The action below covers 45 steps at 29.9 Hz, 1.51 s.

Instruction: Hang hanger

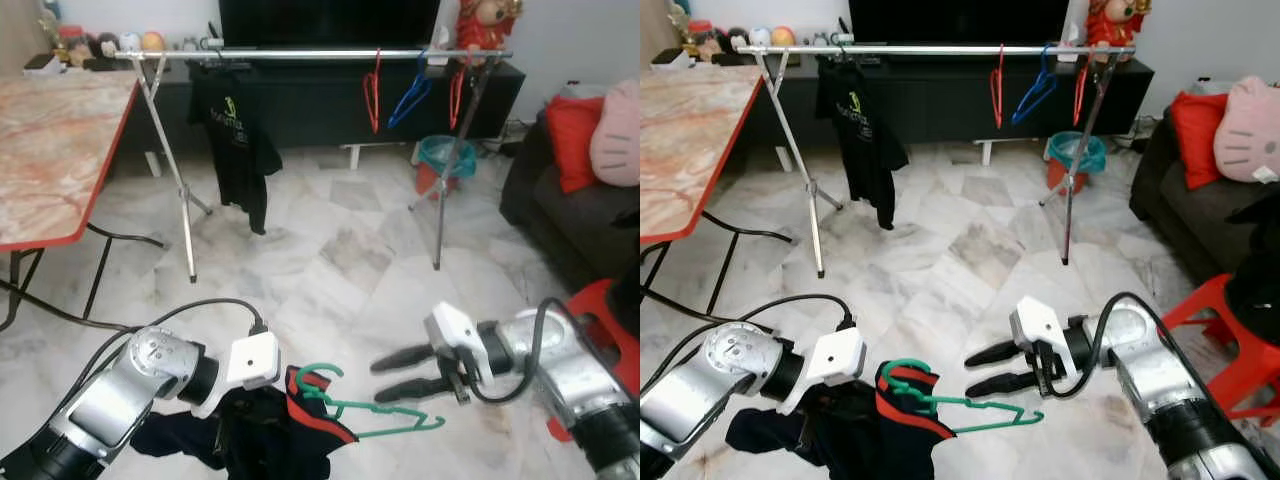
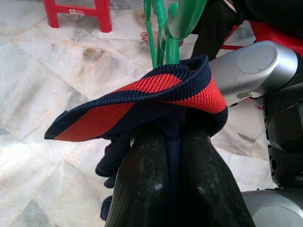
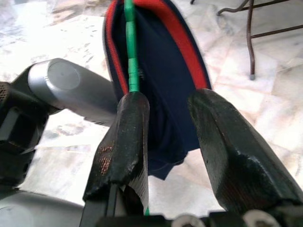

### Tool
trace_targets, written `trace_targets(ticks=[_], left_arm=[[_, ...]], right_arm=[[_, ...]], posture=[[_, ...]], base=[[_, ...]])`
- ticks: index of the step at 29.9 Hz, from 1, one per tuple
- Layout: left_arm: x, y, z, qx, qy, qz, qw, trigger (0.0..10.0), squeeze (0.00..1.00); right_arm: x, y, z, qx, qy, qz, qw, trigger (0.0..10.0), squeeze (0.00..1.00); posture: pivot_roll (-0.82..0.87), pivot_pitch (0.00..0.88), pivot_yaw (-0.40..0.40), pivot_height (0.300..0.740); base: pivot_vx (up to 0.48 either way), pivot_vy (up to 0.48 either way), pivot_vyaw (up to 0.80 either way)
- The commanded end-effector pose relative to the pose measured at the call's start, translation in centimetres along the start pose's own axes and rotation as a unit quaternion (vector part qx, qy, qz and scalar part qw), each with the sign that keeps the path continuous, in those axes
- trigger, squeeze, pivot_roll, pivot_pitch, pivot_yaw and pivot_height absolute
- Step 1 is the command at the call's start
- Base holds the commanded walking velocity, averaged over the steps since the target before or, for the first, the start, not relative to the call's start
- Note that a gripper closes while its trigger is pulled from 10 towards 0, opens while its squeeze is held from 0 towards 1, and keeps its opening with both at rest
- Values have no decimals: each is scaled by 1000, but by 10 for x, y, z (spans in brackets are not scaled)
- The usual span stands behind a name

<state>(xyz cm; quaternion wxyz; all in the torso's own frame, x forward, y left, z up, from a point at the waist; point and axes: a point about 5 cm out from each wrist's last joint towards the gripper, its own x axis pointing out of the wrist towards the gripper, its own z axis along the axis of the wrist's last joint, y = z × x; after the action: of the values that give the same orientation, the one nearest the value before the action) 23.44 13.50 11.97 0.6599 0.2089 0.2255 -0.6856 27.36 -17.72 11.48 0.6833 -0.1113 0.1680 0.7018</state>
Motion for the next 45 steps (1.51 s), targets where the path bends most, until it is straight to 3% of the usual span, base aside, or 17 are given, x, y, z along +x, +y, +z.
trace_targets(ticks=[1,11,23,32,45], left_arm=[[-1,1,3,11,1,-2,1000,10000,0],[-2,1,2,10,3,1,1000,10000,0],[3,0,6,14,-2,0,1000,10000,0],[4,0,6,14,-5,-3,1000,10000,0],[6,0,8,15,-9,-4,1000,10000,0]], right_arm=[[0,2,-2,6,0,5,1000,10000,0],[10,18,-5,24,3,90,996,10000,0],[28,-1,-11,8,-6,2,1000,10000,0],[32,7,-3,19,-33,69,997,10000,0],[42,8,-10,18,-25,63,998,10000,0]], posture=[[-42,0,-67,740],[-40,0,-71,740],[-35,0,-80,740],[-35,0,-80,740],[-33,0,-84,740]], base=[[0,0,0],[0,0,0],[0,0,0],[0,0,0],[0,0,0]])
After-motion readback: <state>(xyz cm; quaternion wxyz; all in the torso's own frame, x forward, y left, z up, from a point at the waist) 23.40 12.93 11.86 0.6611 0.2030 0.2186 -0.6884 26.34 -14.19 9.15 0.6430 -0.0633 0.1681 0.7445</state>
